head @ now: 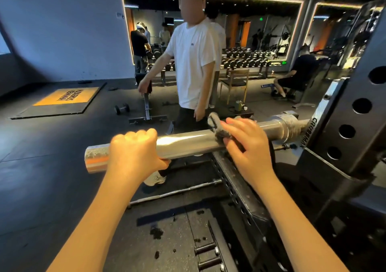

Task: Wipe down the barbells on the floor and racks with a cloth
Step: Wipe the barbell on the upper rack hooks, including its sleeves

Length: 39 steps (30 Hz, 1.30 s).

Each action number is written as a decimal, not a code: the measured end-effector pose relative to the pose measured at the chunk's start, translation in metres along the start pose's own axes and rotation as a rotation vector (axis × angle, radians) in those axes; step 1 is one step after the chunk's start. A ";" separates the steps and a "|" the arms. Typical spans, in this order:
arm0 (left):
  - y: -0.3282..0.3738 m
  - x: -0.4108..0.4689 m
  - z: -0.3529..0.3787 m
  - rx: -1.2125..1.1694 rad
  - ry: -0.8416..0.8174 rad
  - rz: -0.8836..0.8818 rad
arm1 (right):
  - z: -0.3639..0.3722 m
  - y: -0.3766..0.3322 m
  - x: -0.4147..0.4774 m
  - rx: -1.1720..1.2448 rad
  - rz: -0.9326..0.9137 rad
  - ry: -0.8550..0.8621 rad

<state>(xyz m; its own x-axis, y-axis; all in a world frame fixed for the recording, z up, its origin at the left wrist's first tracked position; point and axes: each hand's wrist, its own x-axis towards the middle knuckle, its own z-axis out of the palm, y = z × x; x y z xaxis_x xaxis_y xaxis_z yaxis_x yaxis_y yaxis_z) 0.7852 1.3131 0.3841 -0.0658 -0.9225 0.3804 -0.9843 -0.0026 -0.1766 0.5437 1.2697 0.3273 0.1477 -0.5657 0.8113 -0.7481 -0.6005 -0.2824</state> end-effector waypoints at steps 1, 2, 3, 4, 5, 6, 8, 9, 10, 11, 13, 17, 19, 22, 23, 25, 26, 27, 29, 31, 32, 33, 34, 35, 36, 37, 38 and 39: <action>0.000 0.000 0.000 -0.002 0.004 -0.002 | -0.005 0.010 0.005 -0.018 0.031 0.023; 0.000 0.000 0.000 -0.003 0.004 -0.002 | -0.009 0.021 0.011 -0.032 0.107 0.085; 0.000 0.000 0.000 -0.002 0.003 -0.002 | -0.011 0.029 0.016 -0.043 0.205 0.156; 0.000 0.000 0.000 -0.002 0.004 -0.002 | -0.009 0.032 0.018 -0.065 0.283 0.208; 0.000 0.001 0.000 -0.002 0.005 -0.003 | -0.004 0.028 0.018 -0.073 0.315 0.230; 0.000 0.001 0.001 -0.003 0.004 -0.002 | 0.004 0.017 0.015 -0.062 0.295 0.226; 0.000 0.002 0.003 -0.009 0.018 0.005 | 0.021 -0.010 0.002 0.003 0.177 0.142; -0.001 0.002 0.004 -0.009 0.032 0.010 | 0.023 -0.019 -0.005 0.020 0.104 0.086; -0.001 0.001 0.005 -0.006 0.046 0.017 | 0.020 -0.019 -0.007 0.025 0.038 0.038; -0.002 0.001 0.007 -0.004 0.061 0.025 | 0.014 -0.014 -0.006 0.022 -0.005 -0.002; -0.002 0.001 0.010 -0.012 0.091 0.038 | 0.000 0.012 0.000 -0.013 0.020 -0.022; -0.003 0.003 0.015 0.001 0.114 0.045 | -0.008 0.036 0.018 -0.159 0.365 0.199; -0.002 0.002 0.017 0.019 0.135 0.050 | 0.011 0.008 0.018 -0.161 0.319 0.166; -0.002 0.001 0.016 0.055 0.152 0.053 | 0.018 -0.025 0.018 -0.035 0.090 -0.044; -0.002 0.001 0.016 0.061 0.150 0.057 | 0.012 -0.020 0.023 -0.020 0.070 -0.112; -0.003 0.000 0.013 0.052 0.114 0.065 | -0.004 0.005 0.034 -0.048 0.138 -0.175; -0.003 0.001 0.010 0.037 0.068 0.077 | -0.013 0.019 0.040 -0.079 0.223 -0.147; -0.006 0.004 0.007 0.013 -0.001 0.093 | -0.021 0.029 0.043 -0.119 0.317 -0.088; -0.014 0.020 0.002 -0.062 -0.209 0.133 | -0.019 0.029 0.041 -0.195 0.387 0.036; -0.021 0.039 -0.005 -0.197 -0.479 0.153 | -0.004 0.006 0.035 -0.163 0.302 0.040; -0.022 0.045 -0.008 -0.234 -0.570 0.166 | 0.003 -0.004 0.031 -0.104 0.240 0.010; -0.021 0.047 -0.008 -0.238 -0.609 0.177 | 0.006 -0.012 0.026 -0.051 0.181 -0.031; -0.019 0.046 -0.008 -0.220 -0.590 0.185 | 0.005 -0.014 0.026 -0.012 0.139 -0.070; -0.017 0.043 -0.008 -0.194 -0.528 0.189 | 0.002 -0.008 0.028 0.010 0.127 -0.108; -0.014 0.038 -0.008 -0.160 -0.440 0.188 | -0.002 0.003 0.032 0.014 0.145 -0.135; -0.012 0.032 -0.006 -0.112 -0.349 0.182 | -0.007 0.013 0.037 -0.020 0.187 -0.130; -0.011 0.026 -0.005 -0.068 -0.271 0.163 | -0.011 0.022 0.041 -0.070 0.251 -0.084; -0.010 0.022 -0.002 -0.037 -0.196 0.136 | -0.014 0.027 0.042 -0.128 0.323 -0.020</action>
<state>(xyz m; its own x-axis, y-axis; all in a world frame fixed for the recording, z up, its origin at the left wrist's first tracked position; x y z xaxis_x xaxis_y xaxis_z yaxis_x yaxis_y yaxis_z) 0.7933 1.2939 0.3957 -0.1687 -0.9706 0.1715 -0.9741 0.1376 -0.1795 0.5209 1.2378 0.3611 -0.0979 -0.7265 0.6802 -0.8330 -0.3142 -0.4554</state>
